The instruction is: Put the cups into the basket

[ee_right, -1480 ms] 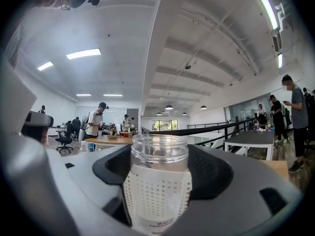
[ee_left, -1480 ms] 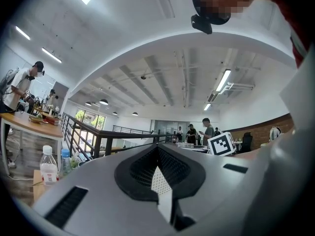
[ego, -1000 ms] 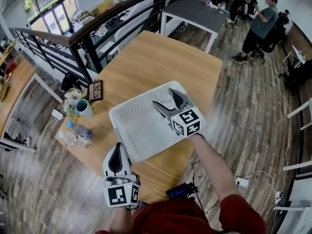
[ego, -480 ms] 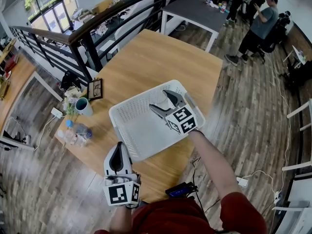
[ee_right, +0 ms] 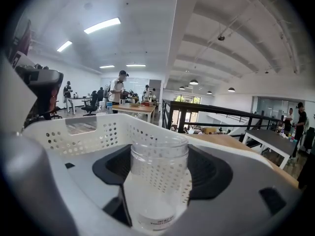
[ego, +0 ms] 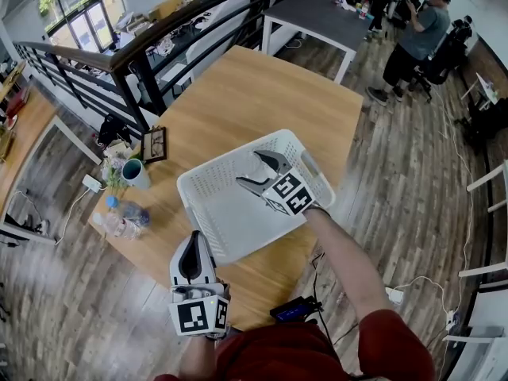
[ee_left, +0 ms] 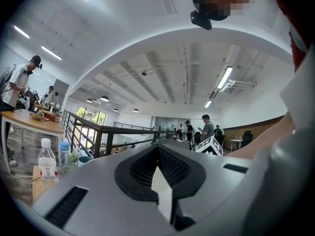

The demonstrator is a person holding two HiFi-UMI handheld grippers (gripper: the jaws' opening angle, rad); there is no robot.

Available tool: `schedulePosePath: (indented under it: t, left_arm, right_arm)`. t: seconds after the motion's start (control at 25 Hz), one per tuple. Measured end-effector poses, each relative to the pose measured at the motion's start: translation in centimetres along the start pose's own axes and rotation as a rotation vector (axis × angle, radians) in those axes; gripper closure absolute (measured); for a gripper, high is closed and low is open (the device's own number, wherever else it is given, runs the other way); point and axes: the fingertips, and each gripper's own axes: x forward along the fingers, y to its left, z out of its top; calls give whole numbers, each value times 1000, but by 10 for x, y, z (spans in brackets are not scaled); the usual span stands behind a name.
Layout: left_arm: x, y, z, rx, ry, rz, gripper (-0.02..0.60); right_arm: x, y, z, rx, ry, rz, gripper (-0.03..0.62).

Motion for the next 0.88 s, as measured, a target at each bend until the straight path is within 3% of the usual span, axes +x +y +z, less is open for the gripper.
schedulePosePath:
  t: [0.88]
  left_arm:
    - [4,-3,-2,-1,1,-8,581]
  right_arm:
    - [14,5,-5,36,-19,50,243]
